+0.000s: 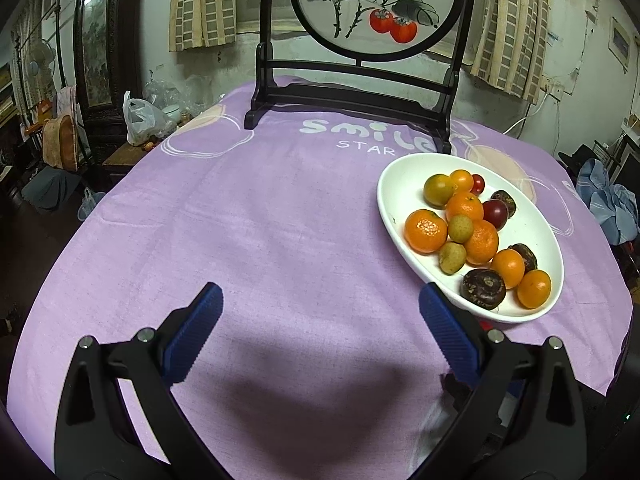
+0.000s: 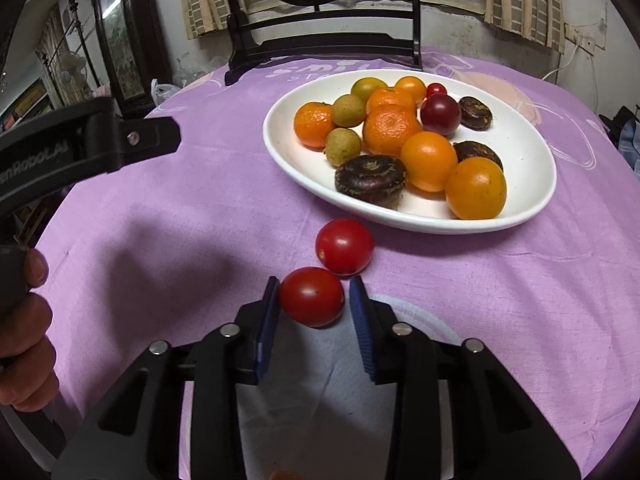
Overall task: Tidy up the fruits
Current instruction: 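Grasp a red tomato with the right tool while the left tool grasps another red tomato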
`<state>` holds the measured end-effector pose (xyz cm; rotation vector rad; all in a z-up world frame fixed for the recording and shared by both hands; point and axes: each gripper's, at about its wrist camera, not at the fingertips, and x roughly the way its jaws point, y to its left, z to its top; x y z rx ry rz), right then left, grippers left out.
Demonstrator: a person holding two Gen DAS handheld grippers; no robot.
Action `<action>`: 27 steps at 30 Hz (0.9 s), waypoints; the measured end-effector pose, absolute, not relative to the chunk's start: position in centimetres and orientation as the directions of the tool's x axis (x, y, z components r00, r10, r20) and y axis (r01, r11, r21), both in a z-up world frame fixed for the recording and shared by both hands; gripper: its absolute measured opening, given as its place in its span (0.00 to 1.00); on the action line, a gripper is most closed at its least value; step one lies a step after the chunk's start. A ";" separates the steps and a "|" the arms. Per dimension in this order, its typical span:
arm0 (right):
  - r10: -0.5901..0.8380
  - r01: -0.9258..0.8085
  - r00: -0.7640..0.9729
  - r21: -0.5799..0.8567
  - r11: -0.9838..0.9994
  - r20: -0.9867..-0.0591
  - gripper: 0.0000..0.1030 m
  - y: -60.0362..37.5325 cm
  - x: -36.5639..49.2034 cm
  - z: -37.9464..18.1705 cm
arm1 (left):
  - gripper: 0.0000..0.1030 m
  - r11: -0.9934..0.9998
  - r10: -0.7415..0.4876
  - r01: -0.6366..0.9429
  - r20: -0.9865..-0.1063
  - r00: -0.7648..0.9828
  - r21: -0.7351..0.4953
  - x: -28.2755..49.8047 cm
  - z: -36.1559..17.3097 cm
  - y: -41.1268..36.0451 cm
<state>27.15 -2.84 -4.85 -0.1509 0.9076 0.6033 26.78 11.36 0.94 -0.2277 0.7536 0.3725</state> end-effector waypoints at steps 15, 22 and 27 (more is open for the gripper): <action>0.458 -0.411 0.568 0.246 0.878 -0.684 0.31 -9.9 29.1 -0.3 | 0.97 0.940 0.187 -0.336 -0.729 0.658 -0.062 27.7 -0.5 10.4; 0.460 -0.324 0.597 0.327 0.888 -0.657 0.31 -13.9 30.3 0.3 | 0.96 0.996 0.086 -0.061 -0.703 0.706 0.061 27.7 -1.7 3.5; 0.468 -0.340 0.598 0.323 0.883 -0.651 0.31 -13.7 29.9 0.6 | 0.90 0.998 0.042 0.010 -0.722 0.691 0.068 28.7 -2.9 0.9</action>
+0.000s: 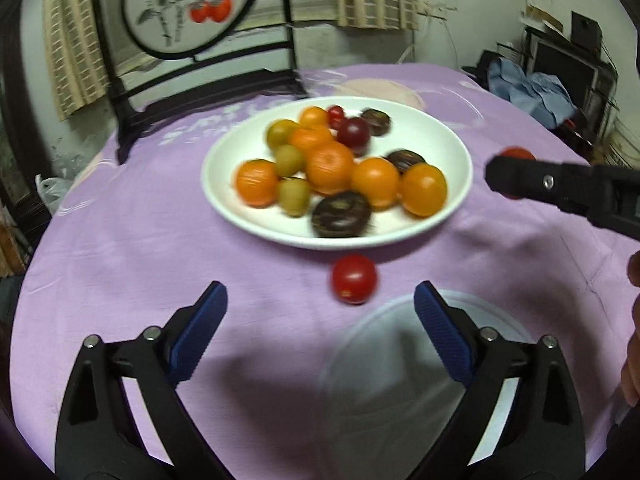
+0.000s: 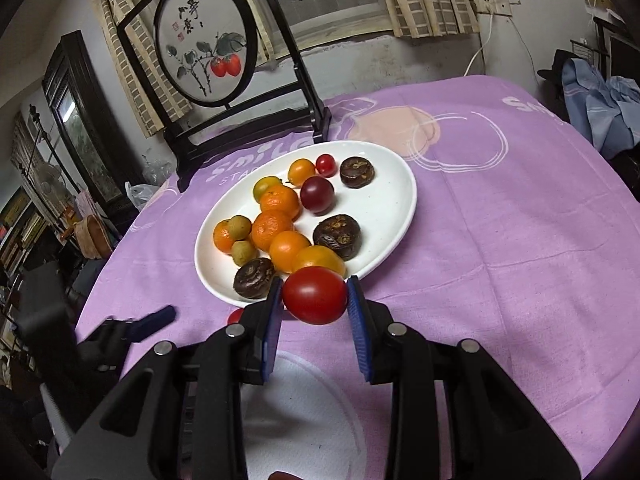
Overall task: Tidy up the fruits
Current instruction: 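Grasp a red tomato with the right tool while the left tool grasps another red tomato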
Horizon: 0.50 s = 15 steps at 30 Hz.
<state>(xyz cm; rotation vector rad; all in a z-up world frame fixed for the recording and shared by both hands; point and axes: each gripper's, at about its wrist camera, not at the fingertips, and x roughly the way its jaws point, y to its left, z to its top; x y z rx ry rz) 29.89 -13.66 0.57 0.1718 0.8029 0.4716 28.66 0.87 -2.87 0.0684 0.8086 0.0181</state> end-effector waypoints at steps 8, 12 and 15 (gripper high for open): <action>0.479 -0.353 0.595 0.325 0.877 -0.646 0.31 -13.6 29.7 0.9 | 0.66 1.000 0.023 -0.006 -0.761 0.649 0.025 31.0 -4.5 0.2; 0.482 -0.360 0.589 0.324 0.875 -0.648 0.31 -13.5 29.7 0.9 | 0.62 0.999 0.041 -0.003 -0.771 0.635 0.050 31.5 -5.1 -0.4; 0.479 -0.359 0.592 0.320 0.877 -0.648 0.31 -13.5 29.6 0.8 | 0.57 0.999 0.035 -0.002 -0.772 0.635 0.043 31.5 -5.0 -0.3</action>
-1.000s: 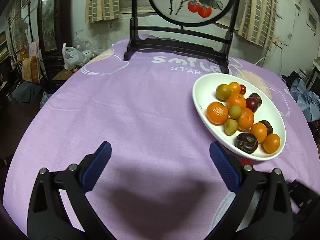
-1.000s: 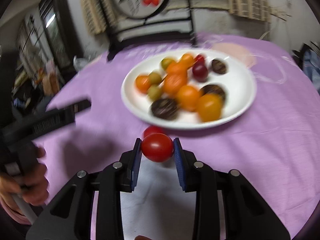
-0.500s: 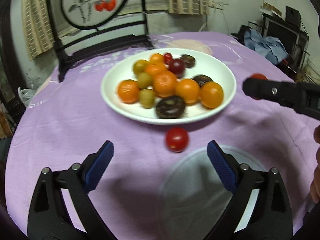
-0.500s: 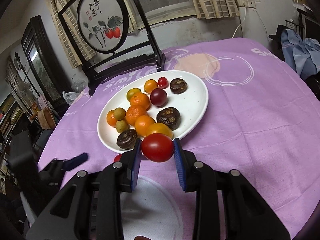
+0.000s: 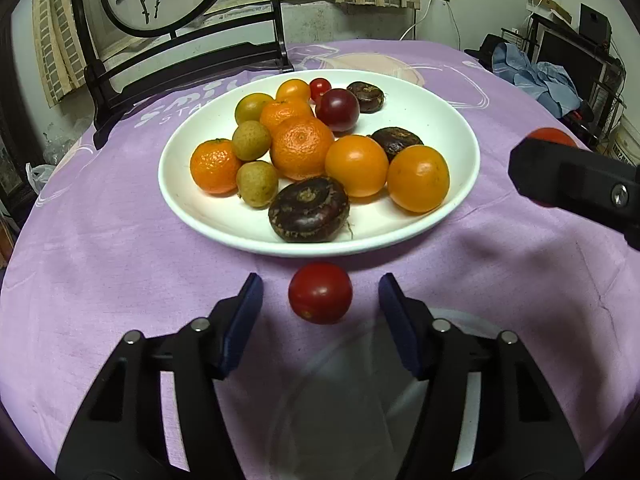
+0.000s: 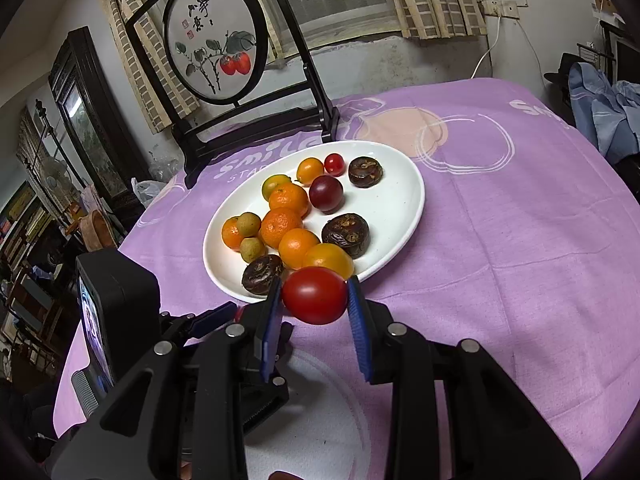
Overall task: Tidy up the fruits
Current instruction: 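Grasp a red tomato with the right tool while the left tool grasps another red tomato, then lower both red tomatoes onto the plate and open both tools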
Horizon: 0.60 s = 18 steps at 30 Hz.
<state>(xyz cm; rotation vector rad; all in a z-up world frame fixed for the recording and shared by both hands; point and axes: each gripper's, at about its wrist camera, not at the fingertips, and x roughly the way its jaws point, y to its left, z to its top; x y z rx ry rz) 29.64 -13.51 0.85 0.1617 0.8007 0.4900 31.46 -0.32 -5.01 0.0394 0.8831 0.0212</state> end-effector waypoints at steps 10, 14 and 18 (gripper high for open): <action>0.474 -0.362 0.592 0.311 0.879 -0.652 0.31 -13.6 29.5 0.6 | 0.29 0.999 0.037 -0.002 -0.771 0.636 0.047 30.9 -4.9 -0.7; 0.477 -0.372 0.589 0.305 0.877 -0.653 0.31 -13.6 29.1 0.4 | 0.29 0.999 0.040 -0.014 -0.771 0.636 0.041 30.2 -4.8 -0.5; 0.483 -0.394 0.583 0.293 0.871 -0.654 0.31 -13.5 28.4 0.1 | 0.29 1.000 0.025 -0.017 -0.767 0.641 0.018 28.7 -4.2 -0.1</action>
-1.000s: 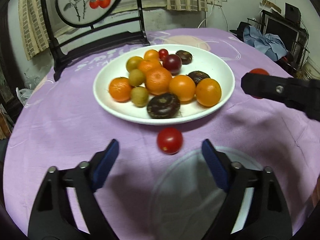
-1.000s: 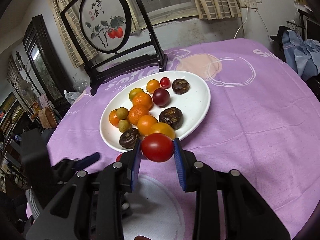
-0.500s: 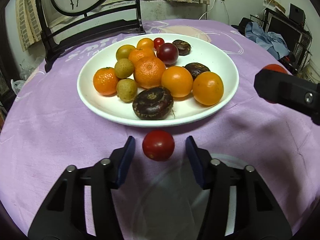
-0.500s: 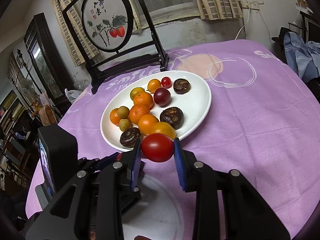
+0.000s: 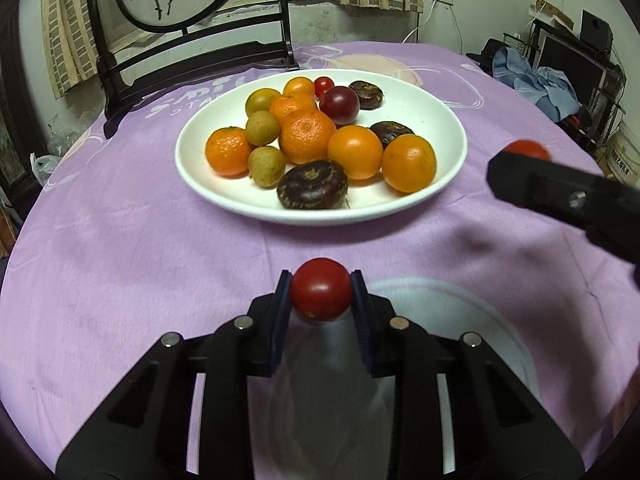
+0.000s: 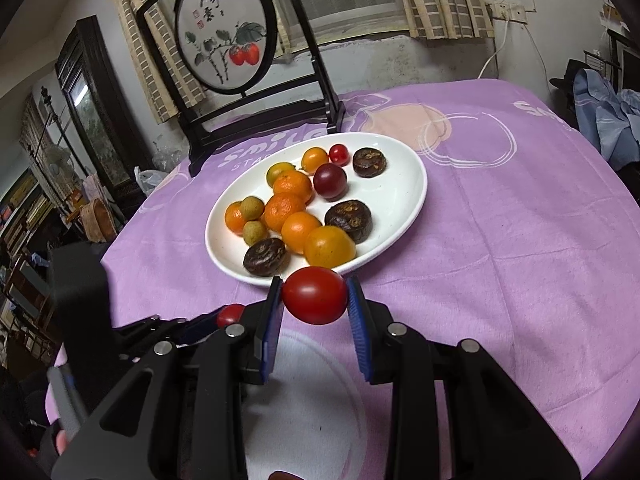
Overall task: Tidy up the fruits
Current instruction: 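Lower both red tomatoes onto the plate and open both tools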
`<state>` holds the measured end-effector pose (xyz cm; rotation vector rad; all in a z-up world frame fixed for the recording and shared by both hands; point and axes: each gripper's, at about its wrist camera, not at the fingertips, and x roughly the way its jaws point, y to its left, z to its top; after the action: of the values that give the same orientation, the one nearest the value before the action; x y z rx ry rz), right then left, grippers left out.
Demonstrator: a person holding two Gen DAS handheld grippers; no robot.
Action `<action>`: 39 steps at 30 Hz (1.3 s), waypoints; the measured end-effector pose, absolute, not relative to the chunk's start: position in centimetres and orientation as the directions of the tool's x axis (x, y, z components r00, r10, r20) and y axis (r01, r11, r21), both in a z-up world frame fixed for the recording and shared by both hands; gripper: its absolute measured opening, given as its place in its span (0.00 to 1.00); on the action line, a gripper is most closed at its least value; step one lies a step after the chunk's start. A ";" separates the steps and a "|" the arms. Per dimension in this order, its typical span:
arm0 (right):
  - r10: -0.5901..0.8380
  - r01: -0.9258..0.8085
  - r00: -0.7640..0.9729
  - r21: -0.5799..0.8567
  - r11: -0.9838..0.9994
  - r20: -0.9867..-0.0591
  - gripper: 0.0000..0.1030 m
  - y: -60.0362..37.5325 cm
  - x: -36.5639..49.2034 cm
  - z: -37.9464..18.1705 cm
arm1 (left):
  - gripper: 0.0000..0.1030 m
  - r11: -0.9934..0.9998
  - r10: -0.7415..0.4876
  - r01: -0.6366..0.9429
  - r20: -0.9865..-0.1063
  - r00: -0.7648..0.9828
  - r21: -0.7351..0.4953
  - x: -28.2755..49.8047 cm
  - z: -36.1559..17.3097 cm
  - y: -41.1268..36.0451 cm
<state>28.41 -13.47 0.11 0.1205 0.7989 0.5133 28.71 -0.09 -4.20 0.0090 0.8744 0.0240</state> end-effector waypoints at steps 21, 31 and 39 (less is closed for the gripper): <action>0.522 -0.426 0.660 0.304 0.852 -0.540 0.32 -10.7 35.0 2.9 | 0.29 0.989 -0.014 -0.076 -0.580 0.814 -0.130 33.5 3.4 4.9; 0.453 -0.364 0.627 0.276 0.890 -0.633 0.32 -10.1 41.7 -0.7 | 0.29 0.986 0.036 -0.133 -0.650 0.759 -0.101 40.7 1.0 6.2; 0.465 -0.389 0.586 0.273 0.880 -0.663 0.43 -9.5 42.8 -1.4 | 0.39 0.987 0.058 -0.145 -0.672 0.738 -0.075 42.3 -0.1 6.3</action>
<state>42.79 -9.49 -1.39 0.1021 0.8024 0.4993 42.26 6.34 -0.14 -0.1256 0.7327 0.1118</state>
